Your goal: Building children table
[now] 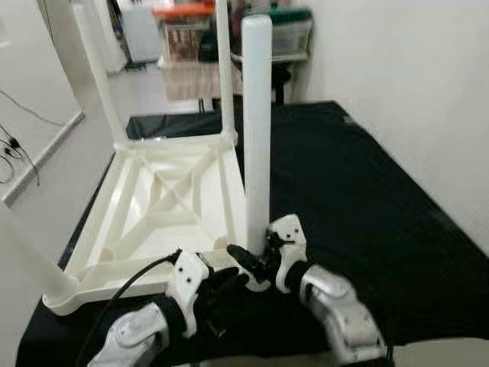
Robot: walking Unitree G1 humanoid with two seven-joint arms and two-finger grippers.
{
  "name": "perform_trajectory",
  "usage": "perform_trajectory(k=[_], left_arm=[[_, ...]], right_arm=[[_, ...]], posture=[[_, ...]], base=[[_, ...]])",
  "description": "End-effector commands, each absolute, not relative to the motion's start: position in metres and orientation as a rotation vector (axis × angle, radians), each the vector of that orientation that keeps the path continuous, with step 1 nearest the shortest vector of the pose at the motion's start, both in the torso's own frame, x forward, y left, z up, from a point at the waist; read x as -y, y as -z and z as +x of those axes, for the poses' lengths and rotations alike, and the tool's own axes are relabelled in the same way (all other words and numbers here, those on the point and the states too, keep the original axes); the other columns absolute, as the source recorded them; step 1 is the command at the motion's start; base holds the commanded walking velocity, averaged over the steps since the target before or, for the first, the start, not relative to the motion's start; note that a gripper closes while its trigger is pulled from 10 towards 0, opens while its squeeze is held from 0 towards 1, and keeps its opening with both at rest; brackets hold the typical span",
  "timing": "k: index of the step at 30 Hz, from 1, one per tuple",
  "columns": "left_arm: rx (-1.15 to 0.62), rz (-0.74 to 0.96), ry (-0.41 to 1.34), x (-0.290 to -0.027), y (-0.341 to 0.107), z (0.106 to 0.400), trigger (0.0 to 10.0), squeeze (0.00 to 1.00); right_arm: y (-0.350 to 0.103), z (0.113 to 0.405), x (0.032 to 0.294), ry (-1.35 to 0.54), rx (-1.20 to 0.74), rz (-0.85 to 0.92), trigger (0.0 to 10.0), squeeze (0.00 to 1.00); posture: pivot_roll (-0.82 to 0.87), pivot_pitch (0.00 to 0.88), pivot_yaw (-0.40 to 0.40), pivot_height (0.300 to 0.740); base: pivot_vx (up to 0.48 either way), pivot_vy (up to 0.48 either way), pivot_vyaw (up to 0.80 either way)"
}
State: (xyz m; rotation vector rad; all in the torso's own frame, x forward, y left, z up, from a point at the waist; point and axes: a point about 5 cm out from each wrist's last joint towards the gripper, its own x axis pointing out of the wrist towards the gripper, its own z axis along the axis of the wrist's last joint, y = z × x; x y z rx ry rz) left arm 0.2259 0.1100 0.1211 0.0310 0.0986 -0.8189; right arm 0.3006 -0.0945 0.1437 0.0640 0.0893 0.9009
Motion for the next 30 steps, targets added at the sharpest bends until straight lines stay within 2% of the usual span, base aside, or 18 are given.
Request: perform_trajectory(k=[1, 3, 4, 5, 8, 10, 15, 19, 20, 21, 29, 30], left_arm=[[-0.112, 0.044, 0.81, -0.111, -0.117, 0.227, 10.0, 0.0], [-0.112, 0.044, 0.81, -0.111, -0.117, 0.227, 10.0, 0.0], [-0.109, 0.045, 0.806, -0.111, -0.117, 0.228, 10.0, 0.0], [-0.107, 0.047, 0.803, -0.112, -0.118, 0.228, 10.0, 0.0], [-0.105, 0.05, 0.798, -0.112, -0.118, 0.228, 10.0, 0.0], [-0.105, 0.05, 0.798, -0.112, -0.118, 0.228, 10.0, 0.0], [-0.099, 0.054, 0.791, -0.113, -0.119, 0.229, 10.0, 0.0], [-0.098, 0.056, 0.788, -0.113, -0.119, 0.229, 10.0, 0.0], [-0.098, 0.057, 0.786, -0.113, -0.119, 0.229, 10.0, 0.0], [-0.098, 0.058, 0.785, -0.113, -0.119, 0.228, 10.0, 0.0], [-0.1, 0.056, 0.786, -0.113, -0.119, 0.228, 10.0, 0.0], [-0.102, 0.057, 0.787, -0.114, -0.119, 0.228, 10.0, 0.0]], right_arm=[[-0.156, 0.3, 0.096, -1.071, -0.025, 0.07, 10.0, 0.91], [-0.156, 0.3, 0.096, -1.071, -0.025, 0.07, 10.0, 0.91], [-0.159, 0.301, 0.101, -1.178, -0.025, 0.01, 10.0, 0.03], [-0.164, 0.304, 0.107, -1.271, -0.037, -0.026, 10.0, 0.0], [-0.176, 0.321, 0.115, -1.366, -0.047, -0.055, 10.0, 0.0], [-0.176, 0.321, 0.115, -1.366, -0.047, -0.055, 10.0, 0.0], [-0.196, 0.344, 0.114, -1.426, -0.046, -0.044, 10.0, 0.0], [-0.197, 0.347, 0.114, -1.432, -0.047, -0.044, 10.0, 0.0], [-0.197, 0.347, 0.115, -1.468, -0.061, -0.028, 3.0, 0.0], [-0.196, 0.345, 0.117, -1.492, -0.068, -0.012, 0.0, 0.0], [-0.188, 0.341, 0.13, -1.454, -0.011, 0.002, 0.0, 0.0], [-0.185, 0.335, 0.133, -1.39, 0.039, -0.013, 0.0, 0.0]], posture=[[0.06, 0.0, -0.021, 0.74], [0.06, 0.0, -0.021, 0.74], [0.06, 0.0, -0.025, 0.74], [0.06, 0.0, -0.026, 0.74], [0.08, 0.0, -0.031, 0.74], [0.08, 0.0, -0.031, 0.74], [0.1, 0.0, -0.04, 0.74], [0.1, 0.0, -0.042, 0.74], [0.09, 0.0, -0.041, 0.74], [0.09, 0.0, -0.039, 0.74], [0.08, 0.0, -0.027, 0.74], [0.08, 0.0, -0.019, 0.74]], base=[[0.0, 0.0, 0.0], [0.0, 0.0, 0.0], [0.0, 0.0, 0.0], [0.0, 0.0, 0.0], [0.0, 0.0, 0.0], [0.0, 0.0, 0.0], [0.0, 0.0, 0.0], [0.0, 0.0, 0.0], [0.0, 0.0, 0.0], [0.0, 0.0, 0.0], [0.0, 0.0, 0.0], [0.0, 0.0, 0.0]])
